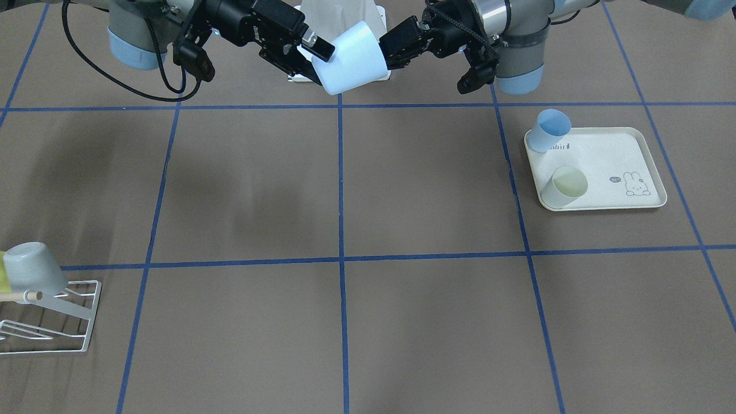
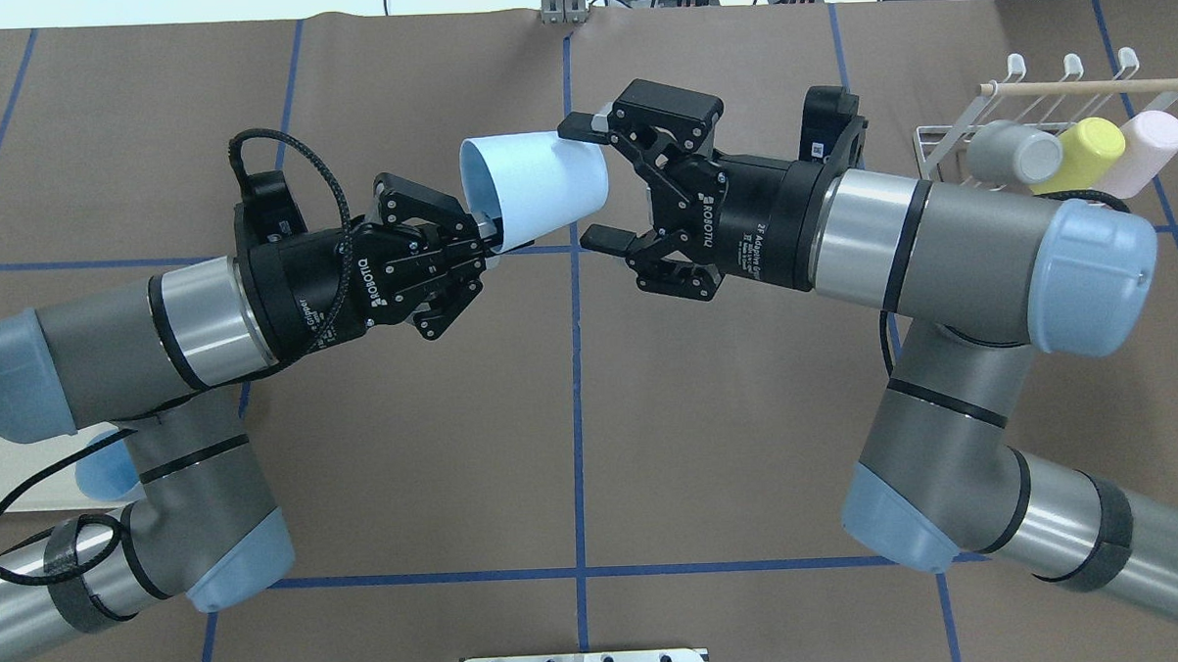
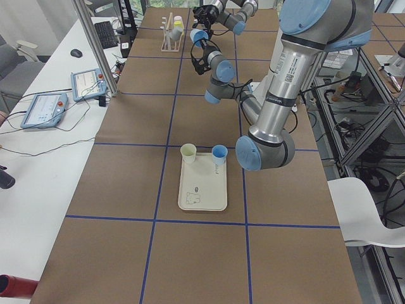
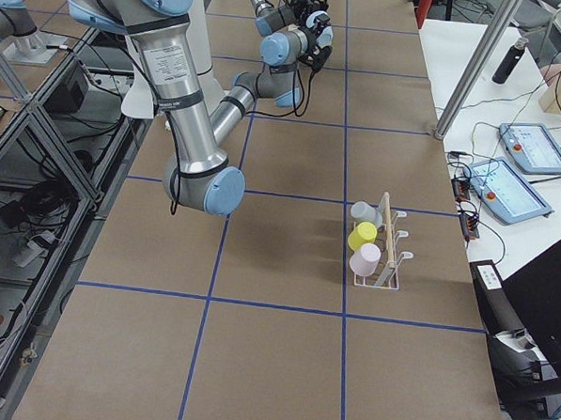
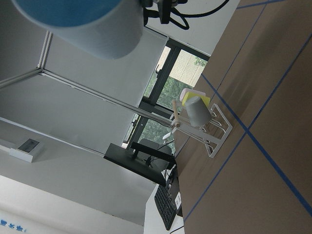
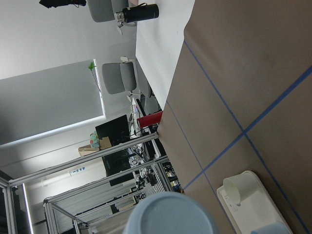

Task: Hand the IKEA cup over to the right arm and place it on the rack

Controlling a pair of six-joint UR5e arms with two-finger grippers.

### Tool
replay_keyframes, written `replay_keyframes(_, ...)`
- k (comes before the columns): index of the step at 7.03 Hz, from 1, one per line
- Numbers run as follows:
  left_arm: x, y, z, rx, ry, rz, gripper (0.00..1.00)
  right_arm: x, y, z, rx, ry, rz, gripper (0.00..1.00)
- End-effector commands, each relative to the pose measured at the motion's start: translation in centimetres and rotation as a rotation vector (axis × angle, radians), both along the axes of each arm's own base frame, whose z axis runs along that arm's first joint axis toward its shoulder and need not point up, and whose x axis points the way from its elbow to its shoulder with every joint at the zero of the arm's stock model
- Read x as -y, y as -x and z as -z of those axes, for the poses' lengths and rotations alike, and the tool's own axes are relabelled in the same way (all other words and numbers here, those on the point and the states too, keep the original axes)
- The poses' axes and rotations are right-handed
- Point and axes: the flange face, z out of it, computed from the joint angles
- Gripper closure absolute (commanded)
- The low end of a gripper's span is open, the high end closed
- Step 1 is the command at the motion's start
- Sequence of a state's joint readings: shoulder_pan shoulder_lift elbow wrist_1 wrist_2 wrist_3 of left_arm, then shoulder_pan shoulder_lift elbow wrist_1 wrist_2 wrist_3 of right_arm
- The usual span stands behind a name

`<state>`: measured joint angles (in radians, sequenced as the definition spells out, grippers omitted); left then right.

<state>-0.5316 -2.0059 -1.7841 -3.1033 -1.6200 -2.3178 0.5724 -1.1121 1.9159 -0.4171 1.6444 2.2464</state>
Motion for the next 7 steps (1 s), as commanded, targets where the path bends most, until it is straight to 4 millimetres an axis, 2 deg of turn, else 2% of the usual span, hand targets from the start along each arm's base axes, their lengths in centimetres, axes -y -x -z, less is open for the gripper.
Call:
replay_keyframes(1,-0.35,-0.11,0.26,-0.006,-0.003,-0.007,1.00,-0.03,0.12,-0.05,0.003,0.009,0.006,0.04)
replay_keyframes(4,-0.70,-0.29,0.36,-0.008,-0.006,-0.014,1.00,-0.02,0.11,-0.05,0.004,0.011,0.005,0.09)
replay_keyframes(6,-0.78,-0.16,0.43,-0.009,-0.008,-0.013,1.00,-0.03,0.10,-0.04,0.017,0.031,0.015,0.24)
replay_keyframes(7,-0.80,-0.11,0.56,-0.012,-0.008,-0.014,1.00,-0.04,0.10,-0.04,0.018,0.033,0.017,0.39)
